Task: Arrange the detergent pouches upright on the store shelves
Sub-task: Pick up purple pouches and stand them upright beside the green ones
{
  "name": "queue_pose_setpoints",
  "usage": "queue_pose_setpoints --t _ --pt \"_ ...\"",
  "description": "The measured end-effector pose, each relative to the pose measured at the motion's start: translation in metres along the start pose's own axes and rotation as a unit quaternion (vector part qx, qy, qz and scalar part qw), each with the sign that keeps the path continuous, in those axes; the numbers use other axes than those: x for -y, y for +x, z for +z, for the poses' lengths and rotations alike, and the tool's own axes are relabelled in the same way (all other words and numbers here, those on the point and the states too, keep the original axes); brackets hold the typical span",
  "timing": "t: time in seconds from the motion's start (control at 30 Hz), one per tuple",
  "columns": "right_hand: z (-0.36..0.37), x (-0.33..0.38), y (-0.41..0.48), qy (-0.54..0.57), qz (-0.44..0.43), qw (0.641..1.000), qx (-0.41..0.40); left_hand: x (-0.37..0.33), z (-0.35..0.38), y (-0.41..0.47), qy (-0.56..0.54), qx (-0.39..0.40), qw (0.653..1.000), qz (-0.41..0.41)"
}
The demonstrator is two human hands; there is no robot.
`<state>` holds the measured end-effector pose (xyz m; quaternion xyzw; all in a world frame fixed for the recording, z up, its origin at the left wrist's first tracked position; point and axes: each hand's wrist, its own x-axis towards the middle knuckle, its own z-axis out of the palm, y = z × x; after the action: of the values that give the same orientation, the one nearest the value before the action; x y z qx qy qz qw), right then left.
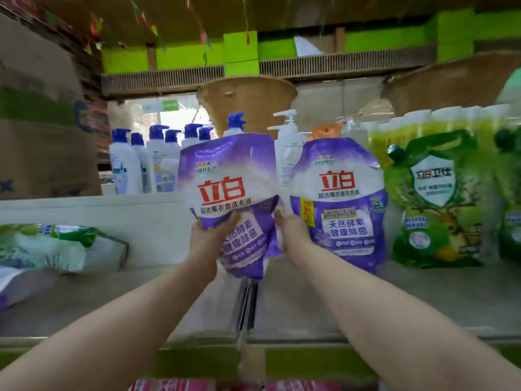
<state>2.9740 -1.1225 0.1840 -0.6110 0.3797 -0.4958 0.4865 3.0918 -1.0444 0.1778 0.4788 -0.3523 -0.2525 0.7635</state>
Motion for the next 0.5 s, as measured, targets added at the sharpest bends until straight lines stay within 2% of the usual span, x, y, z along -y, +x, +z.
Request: queue_pose_setpoints --t 0.07,0.13,0.23,0.37,0.5 --pt "0.002 -0.006 0.004 -0.062 0.006 0.998 0.006 -0.002 0.003 0.014 -0.02 -0.061 0.998 -0.005" --pt "0.008 -0.008 0.006 -0.151 -0.011 0.988 0.005 -0.006 0.01 0.018 0.074 -0.134 0.988 -0.004" --pt "0.016 -0.004 -0.001 -0.243 -0.048 0.969 0.013 -0.006 0.015 0.024 0.195 -0.179 0.964 -0.012" --pt "0.013 -0.006 0.005 -0.298 -0.059 0.953 -0.016 -0.002 0.018 0.027 0.213 -0.152 0.965 0.0" --pt "0.001 -0.006 0.016 -0.197 -0.062 0.976 -0.065 0.005 0.012 0.021 0.212 -0.089 0.973 0.009"
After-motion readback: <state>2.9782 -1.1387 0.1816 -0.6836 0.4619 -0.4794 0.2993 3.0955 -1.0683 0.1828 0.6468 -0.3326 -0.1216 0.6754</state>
